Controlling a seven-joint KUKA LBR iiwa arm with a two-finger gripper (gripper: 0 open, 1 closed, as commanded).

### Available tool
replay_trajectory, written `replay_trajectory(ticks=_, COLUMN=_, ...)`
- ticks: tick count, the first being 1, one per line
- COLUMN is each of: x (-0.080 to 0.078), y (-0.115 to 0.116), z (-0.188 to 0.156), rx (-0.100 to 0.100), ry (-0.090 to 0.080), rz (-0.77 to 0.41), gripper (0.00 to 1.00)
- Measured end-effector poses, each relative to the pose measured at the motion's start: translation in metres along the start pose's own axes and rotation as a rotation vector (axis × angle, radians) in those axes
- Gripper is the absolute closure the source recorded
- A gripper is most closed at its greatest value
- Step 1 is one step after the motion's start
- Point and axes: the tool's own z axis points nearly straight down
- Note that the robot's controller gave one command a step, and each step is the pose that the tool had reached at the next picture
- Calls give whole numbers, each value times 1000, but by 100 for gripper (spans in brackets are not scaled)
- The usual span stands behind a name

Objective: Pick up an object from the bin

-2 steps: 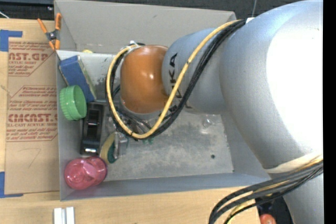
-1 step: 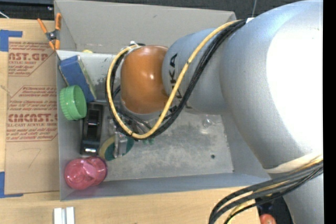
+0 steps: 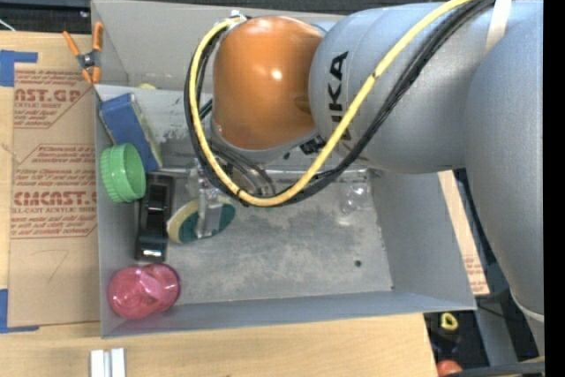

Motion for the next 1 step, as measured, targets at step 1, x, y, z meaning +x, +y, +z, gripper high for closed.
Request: replay_trajectory(ticks=1, x=-14, y=-12, z=48, rx=4, ry=20, rz=-10, gripper=100)
